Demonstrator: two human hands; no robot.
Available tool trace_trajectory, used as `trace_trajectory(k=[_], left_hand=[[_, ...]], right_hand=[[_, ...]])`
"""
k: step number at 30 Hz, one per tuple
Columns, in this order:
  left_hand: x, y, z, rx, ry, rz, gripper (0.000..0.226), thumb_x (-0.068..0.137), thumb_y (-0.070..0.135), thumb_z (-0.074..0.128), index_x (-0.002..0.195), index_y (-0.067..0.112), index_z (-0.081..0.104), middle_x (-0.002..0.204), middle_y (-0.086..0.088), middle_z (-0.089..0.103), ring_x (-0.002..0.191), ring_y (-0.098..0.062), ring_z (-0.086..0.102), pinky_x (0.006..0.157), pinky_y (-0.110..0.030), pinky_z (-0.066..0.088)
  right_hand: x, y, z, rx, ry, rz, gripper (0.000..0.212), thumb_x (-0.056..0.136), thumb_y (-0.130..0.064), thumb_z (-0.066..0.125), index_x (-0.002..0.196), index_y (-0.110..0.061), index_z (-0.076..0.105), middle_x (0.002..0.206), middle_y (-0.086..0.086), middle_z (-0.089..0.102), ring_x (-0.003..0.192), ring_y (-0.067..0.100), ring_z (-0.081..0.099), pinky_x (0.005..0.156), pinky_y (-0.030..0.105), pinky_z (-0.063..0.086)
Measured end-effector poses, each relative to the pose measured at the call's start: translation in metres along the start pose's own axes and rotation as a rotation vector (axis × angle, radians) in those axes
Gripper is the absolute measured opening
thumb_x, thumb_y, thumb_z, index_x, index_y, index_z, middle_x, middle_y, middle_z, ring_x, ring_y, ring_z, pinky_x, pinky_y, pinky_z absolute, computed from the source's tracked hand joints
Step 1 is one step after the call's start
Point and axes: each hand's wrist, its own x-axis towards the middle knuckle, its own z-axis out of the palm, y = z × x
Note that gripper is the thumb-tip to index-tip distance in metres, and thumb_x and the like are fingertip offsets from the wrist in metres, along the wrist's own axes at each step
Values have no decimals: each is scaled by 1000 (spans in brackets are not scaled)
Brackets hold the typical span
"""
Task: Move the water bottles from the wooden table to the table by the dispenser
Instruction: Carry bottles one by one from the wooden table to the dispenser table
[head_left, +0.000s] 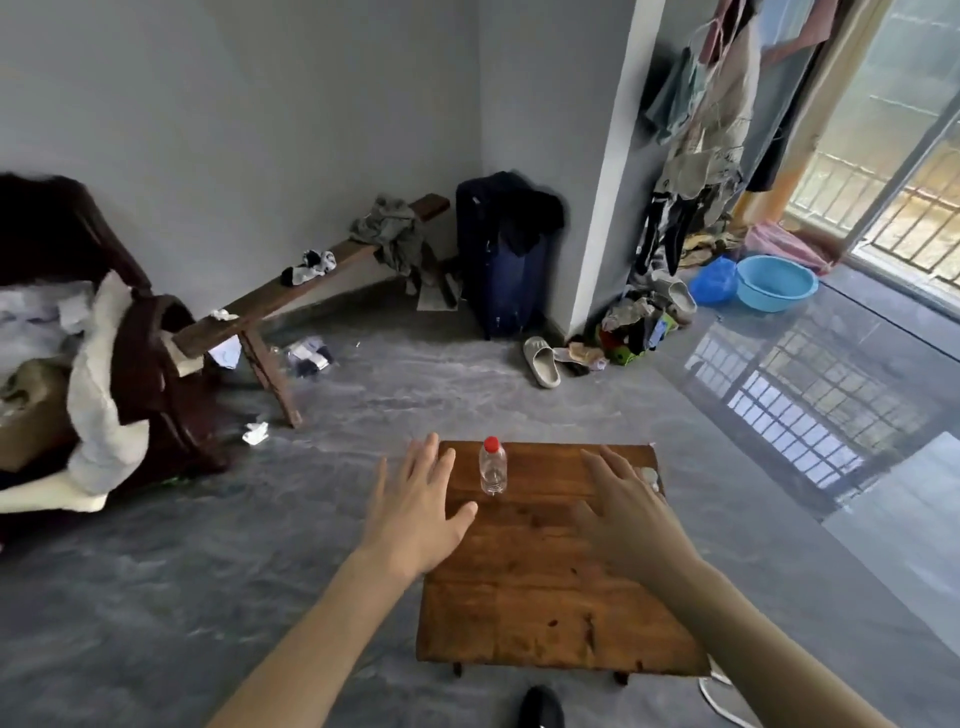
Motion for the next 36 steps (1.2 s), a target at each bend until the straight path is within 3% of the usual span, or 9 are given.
trace_trajectory(k=[3, 10, 21, 29, 36], left_hand=[[29, 4, 6, -17, -10, -53, 79, 102, 64, 31, 164, 26, 2, 173, -2, -10, 159, -21, -10, 124, -45, -9], [64, -4, 45, -51, -161, -154, 79, 101, 66, 30, 164, 27, 2, 173, -1, -6, 160, -23, -2, 127, -49, 2], [135, -20, 155, -188, -328, -155, 72, 100, 63, 38, 161, 27, 24, 171, 3, 19, 157, -21, 17, 126, -45, 19], [198, -39, 239, -443, -268, -207, 81, 95, 54, 63, 159, 23, 25, 165, -1, 32, 148, -24, 38, 115, -42, 38], [263, -41, 306, -715, -157, -196, 106, 80, 44, 85, 159, 28, 17, 167, 1, 27, 150, -17, 34, 118, -36, 37]], right_hand=[[38, 11, 0, 9, -42, -6, 65, 95, -38, 43, 156, -31, 20, 166, 0, 15, 150, 30, 21, 116, 54, 26], [91, 30, 26, 38, -122, -16, 65, 96, -45, 46, 155, -32, 23, 165, -2, 18, 149, 27, 25, 114, 50, 31], [155, 45, 120, 207, -164, 107, 60, 94, -30, 50, 151, -28, 32, 162, 0, 26, 146, 24, 29, 113, 44, 34], [223, 75, 207, 222, -198, 140, 65, 93, -28, 51, 154, -26, 28, 163, -1, 24, 148, 20, 25, 115, 40, 30], [270, 104, 284, 270, -251, 105, 66, 93, -26, 52, 154, -27, 26, 162, -3, 27, 148, 16, 26, 115, 32, 31]])
